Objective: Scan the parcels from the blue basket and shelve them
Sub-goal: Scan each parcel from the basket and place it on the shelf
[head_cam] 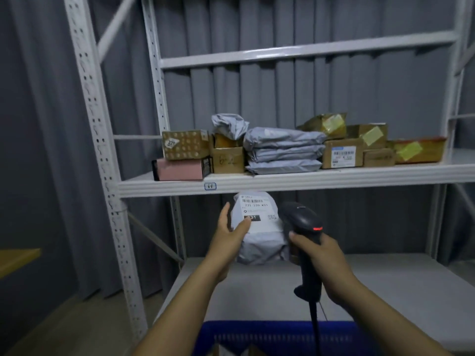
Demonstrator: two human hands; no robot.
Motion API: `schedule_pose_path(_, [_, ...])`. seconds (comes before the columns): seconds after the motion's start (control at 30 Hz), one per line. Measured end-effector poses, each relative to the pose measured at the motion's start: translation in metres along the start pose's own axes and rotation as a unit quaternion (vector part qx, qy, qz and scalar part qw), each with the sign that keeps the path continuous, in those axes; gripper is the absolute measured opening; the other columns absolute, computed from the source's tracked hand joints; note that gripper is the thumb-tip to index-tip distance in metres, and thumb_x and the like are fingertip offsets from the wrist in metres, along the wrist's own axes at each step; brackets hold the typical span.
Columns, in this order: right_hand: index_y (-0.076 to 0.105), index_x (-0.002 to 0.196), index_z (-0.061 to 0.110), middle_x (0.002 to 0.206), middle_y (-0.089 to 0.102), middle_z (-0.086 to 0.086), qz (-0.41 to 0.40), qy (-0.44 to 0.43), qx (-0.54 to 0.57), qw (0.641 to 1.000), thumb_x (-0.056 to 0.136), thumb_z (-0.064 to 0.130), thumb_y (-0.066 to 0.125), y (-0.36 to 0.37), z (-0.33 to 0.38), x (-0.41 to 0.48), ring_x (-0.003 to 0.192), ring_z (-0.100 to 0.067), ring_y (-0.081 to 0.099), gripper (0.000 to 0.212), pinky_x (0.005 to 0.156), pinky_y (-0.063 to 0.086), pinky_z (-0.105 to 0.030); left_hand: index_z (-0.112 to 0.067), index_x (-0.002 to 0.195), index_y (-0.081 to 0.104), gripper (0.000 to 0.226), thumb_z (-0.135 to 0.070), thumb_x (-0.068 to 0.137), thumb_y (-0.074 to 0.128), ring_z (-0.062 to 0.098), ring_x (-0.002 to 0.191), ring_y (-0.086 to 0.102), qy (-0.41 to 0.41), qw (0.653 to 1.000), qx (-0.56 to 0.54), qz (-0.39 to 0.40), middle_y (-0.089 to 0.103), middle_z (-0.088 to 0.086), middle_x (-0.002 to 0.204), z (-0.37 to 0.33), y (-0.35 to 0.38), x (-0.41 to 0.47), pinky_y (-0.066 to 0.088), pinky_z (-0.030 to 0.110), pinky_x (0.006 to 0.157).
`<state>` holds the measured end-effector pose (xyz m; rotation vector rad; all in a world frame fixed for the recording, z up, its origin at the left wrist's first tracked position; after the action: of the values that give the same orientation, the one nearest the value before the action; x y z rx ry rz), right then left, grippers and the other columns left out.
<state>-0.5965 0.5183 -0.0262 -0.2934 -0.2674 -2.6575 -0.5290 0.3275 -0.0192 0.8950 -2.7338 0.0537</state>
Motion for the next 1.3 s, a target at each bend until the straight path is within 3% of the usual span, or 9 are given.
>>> schedule_pose_path(0.13, [0.071,0.089,0.01,0.08,0.074,-0.005,-0.014,-0.036,0.001,0.999,0.085,0.015,0.071,0.022,0.038,0.017,0.076,-0.018,0.068,0.007,0.066,0.053,-0.027,-0.029,0.132,0.049,0.069,-0.031,0.072,0.083,0.013,0.111,0.061,0.05,0.995,0.07,0.052,0.059,-0.002,0.127,-0.044,-0.009,0.012,0.051,0.035,0.099])
schedule_pose_path(0.3, [0.072,0.087,0.009,0.084,0.075,-0.011,0.003,-0.043,0.01,0.999,0.083,0.019,0.074,0.05,0.068,0.045,0.082,-0.025,0.07,0.011,0.081,0.054,-0.04,-0.032,0.111,0.058,0.056,-0.022,0.064,0.089,0.018,0.107,0.064,0.106,0.99,0.089,0.008,0.062,0.004,0.124,-0.08,-0.033,0.046,0.052,0.038,0.096])
schedule_pose_path(0.47, [0.066,0.085,0.0,0.078,0.064,-0.018,0.017,-0.039,0.074,0.996,0.088,0.006,0.066,0.07,0.092,0.075,0.074,-0.029,0.062,0.006,0.065,0.052,-0.034,-0.025,0.121,0.055,0.055,-0.022,0.074,0.083,0.017,0.099,0.064,0.103,0.989,0.1,-0.045,0.064,0.002,0.117,-0.096,-0.049,0.088,0.056,0.028,0.078])
schedule_pose_path(0.6, [0.066,0.085,0.003,0.076,0.066,-0.015,0.014,-0.048,0.063,0.997,0.088,0.007,0.067,0.069,0.095,0.096,0.074,-0.029,0.066,0.005,0.073,0.055,-0.041,-0.022,0.125,0.054,0.054,-0.025,0.077,0.079,0.017,0.098,0.063,0.087,0.985,0.138,-0.063,0.064,0.003,0.12,-0.089,-0.053,0.119,0.055,0.037,0.089])
schedule_pose_path(0.8, [0.067,0.091,0.003,0.085,0.072,-0.016,0.011,-0.04,0.038,0.998,0.087,0.012,0.07,0.062,0.09,0.117,0.081,-0.029,0.073,0.011,0.074,0.059,-0.038,-0.023,0.133,0.05,0.054,-0.03,0.084,0.073,0.014,0.096,0.057,0.115,0.964,0.226,-0.085,0.06,0.003,0.124,-0.088,-0.054,0.153,0.043,0.021,0.075])
schedule_pose_path(1.0, [0.066,0.091,0.004,0.092,0.071,-0.021,-0.004,-0.035,0.021,0.999,0.088,0.012,0.069,0.054,0.089,0.124,0.086,-0.033,0.072,0.009,0.079,0.058,-0.041,-0.021,0.136,0.048,0.058,-0.037,0.085,0.07,0.019,0.104,0.058,0.118,0.946,0.285,-0.094,0.06,0.006,0.131,-0.081,-0.056,0.176,0.043,0.024,0.083])
schedule_pose_path(1.1, [0.066,0.09,0.003,0.09,0.071,-0.021,-0.008,-0.036,0.015,0.999,0.088,0.012,0.068,0.053,0.087,0.127,0.084,-0.033,0.072,0.009,0.075,0.058,-0.038,-0.024,0.137,0.046,0.059,-0.048,0.086,0.064,0.026,0.113,0.058,0.14,0.901,0.392,-0.118,0.06,0.006,0.13,-0.081,-0.051,0.18,0.046,0.031,0.086])
schedule_pose_path(1.23, [0.065,0.091,0.002,0.086,0.069,-0.019,-0.008,-0.035,0.008,0.999,0.088,0.011,0.068,0.053,0.084,0.129,0.075,-0.029,0.072,0.01,0.076,0.058,-0.041,-0.024,0.134,0.048,0.056,-0.049,0.086,0.063,0.028,0.117,0.052,0.216,0.782,0.56,-0.168,0.053,0.007,0.133,-0.089,-0.041,0.179,0.049,0.037,0.087])
schedule_pose_path(1.3, [0.065,0.092,0.003,0.085,0.069,-0.018,-0.008,-0.036,0.006,0.999,0.088,0.011,0.069,0.052,0.083,0.13,0.073,-0.028,0.072,0.01,0.074,0.058,-0.04,-0.019,0.121,0.06,0.044,-0.037,0.082,0.071,0.031,0.12,0.052,0.32,0.722,0.588,-0.177,0.052,0.012,0.134,-0.089,-0.036,0.175,0.05,0.042,0.091])
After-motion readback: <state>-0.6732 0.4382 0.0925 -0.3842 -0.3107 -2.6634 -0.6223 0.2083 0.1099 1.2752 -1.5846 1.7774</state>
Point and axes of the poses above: each hand's wrist, its own x-axis towards the middle knuckle, its own y-axis out of the palm, z = x × y, the point moved 4 cm from there along x, towards the middle knuckle
